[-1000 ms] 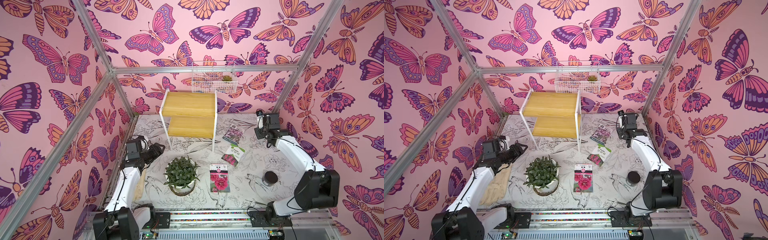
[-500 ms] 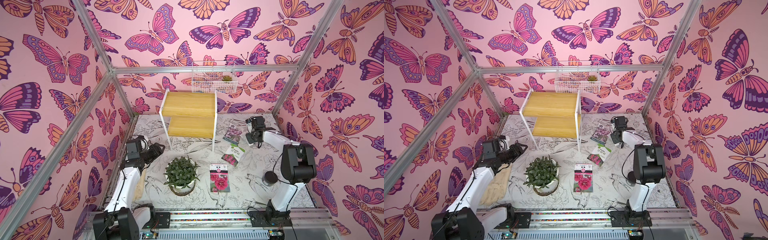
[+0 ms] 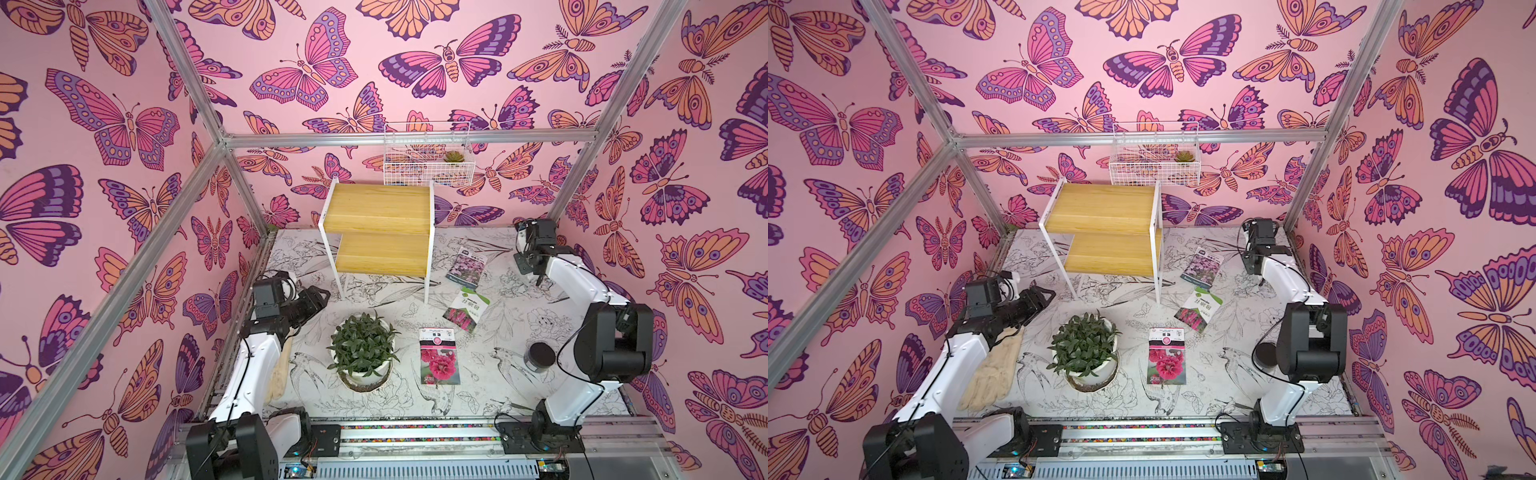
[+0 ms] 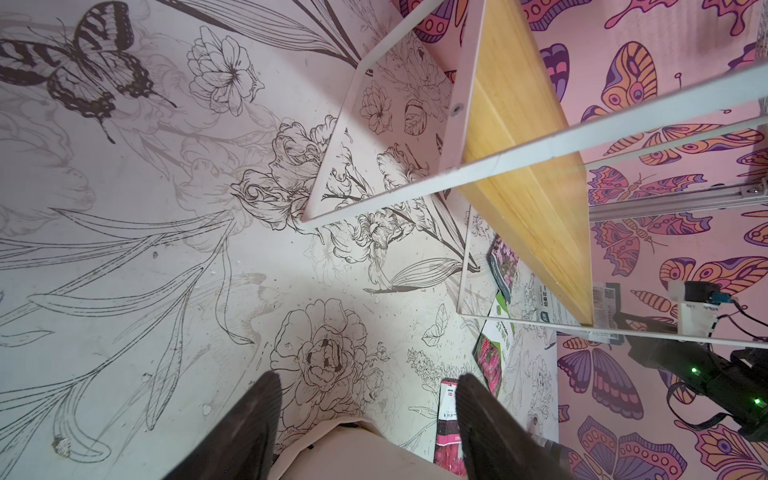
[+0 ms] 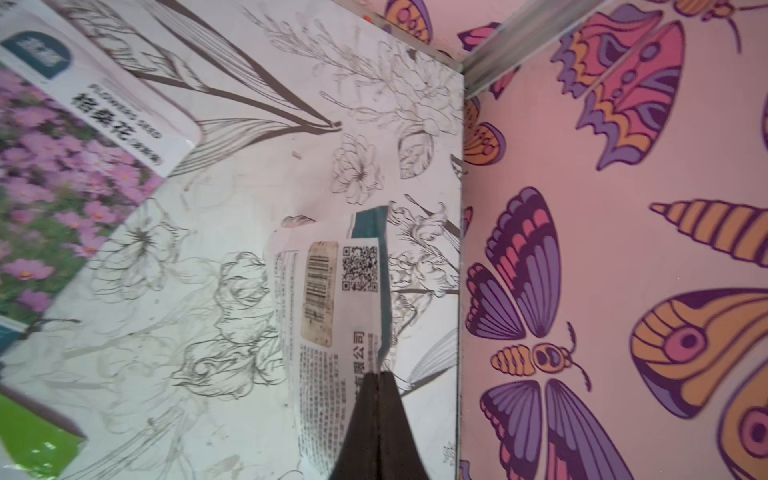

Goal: Take the seed bag off the shelf
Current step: Place the seed packet at the center of the board.

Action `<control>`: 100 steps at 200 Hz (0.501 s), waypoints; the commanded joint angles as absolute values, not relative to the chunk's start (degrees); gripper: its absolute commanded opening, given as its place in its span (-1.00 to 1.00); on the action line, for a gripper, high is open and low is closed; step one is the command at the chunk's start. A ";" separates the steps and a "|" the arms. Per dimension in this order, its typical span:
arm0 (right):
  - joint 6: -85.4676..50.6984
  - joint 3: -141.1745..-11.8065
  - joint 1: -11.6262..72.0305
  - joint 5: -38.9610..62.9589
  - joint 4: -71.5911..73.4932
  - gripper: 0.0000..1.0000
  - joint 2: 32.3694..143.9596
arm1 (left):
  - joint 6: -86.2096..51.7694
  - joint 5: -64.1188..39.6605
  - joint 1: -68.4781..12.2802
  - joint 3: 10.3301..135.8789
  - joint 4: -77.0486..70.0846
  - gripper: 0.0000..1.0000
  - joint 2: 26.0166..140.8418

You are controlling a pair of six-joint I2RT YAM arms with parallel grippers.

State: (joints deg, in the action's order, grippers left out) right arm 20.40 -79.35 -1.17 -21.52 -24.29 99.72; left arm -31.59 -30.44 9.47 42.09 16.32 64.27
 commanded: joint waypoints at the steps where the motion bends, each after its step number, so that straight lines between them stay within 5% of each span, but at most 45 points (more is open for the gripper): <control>1: 21.32 -80.53 -1.58 -23.88 -26.94 -1.00 97.60 | -29.97 -30.78 9.73 43.66 15.91 0.39 65.74; 100: 20.98 -71.76 1.86 -13.97 -20.84 -1.00 102.04 | -30.50 -31.38 9.67 42.99 14.39 0.38 67.69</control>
